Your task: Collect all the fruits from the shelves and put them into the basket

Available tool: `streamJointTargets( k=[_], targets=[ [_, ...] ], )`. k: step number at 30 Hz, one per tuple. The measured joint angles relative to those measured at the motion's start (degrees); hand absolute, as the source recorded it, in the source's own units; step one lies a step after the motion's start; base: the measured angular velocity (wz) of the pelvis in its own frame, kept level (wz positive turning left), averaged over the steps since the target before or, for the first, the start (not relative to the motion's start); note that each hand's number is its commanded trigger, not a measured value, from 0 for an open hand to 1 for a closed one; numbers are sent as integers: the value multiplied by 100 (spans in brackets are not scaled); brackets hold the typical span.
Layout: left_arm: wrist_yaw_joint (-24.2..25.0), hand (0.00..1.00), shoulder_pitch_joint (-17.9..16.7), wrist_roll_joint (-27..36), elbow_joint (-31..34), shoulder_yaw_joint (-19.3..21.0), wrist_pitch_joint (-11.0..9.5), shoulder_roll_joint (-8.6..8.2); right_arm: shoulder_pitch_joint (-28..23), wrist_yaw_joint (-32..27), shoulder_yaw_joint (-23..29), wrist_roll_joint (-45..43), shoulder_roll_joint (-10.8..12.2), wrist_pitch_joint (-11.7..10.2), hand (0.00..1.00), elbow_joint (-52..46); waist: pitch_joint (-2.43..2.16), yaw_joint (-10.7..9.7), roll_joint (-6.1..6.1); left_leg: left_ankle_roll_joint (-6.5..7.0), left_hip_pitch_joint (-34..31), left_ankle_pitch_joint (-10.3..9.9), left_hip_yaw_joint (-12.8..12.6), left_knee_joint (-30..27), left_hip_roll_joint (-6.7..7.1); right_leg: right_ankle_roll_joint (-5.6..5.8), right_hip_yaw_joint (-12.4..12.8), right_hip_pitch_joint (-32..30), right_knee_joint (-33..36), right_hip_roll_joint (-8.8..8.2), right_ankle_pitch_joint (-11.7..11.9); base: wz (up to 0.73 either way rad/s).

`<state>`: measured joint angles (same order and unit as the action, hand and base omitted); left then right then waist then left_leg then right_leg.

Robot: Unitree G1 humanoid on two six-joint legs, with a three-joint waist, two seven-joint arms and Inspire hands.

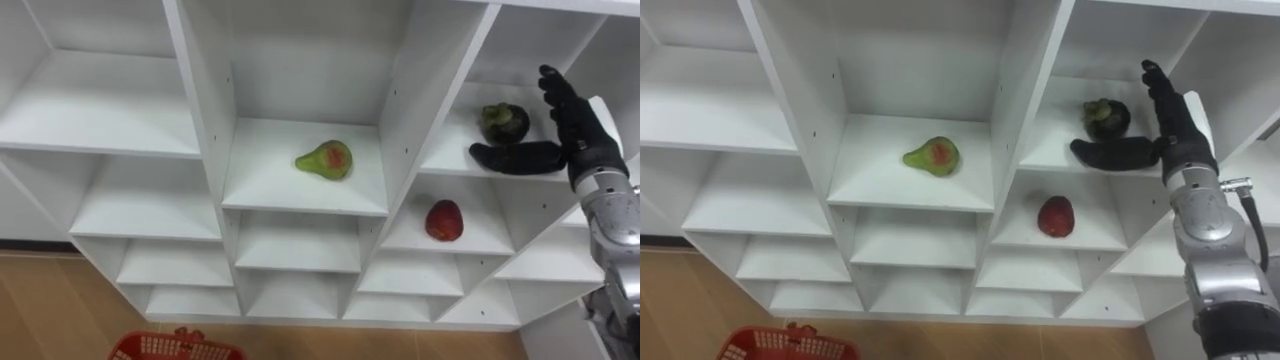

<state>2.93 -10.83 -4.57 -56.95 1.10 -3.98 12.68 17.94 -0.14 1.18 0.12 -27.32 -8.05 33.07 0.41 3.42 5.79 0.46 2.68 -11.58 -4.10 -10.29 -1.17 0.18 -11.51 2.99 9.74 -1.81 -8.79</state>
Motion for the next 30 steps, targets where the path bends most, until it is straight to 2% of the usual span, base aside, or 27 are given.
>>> streamJointTargets(
  k=[11, 20, 30],
  targets=[
    [-4, 100, 10, 20, 5, -13, 32, 94, 104, 37, -41, -277, -2, 5, 0, 37, 8, 0, 92, 0, -6, 0, 29, -8, 3, 0, -23, 3, 0, 0, 0, 0],
    [-3, 100, 36, 23, 8, -17, 143, 143, 104, 209, -62, -271, -3, 60, 0, 66, 11, -10, 88, -2, -19, 0, 82, -7, 3, 0, -77, 28, -5, 0, 0, 1],
    [11, 100, 41, 44, 7, -27, 150, 151, 102, 525, -186, -266, -4, 62, 0, 195, 38, -22, 40, -14, -12, 7, 153, -68, 3, -19, -141, 94, -11, 3, 12, 2]
  ],
)
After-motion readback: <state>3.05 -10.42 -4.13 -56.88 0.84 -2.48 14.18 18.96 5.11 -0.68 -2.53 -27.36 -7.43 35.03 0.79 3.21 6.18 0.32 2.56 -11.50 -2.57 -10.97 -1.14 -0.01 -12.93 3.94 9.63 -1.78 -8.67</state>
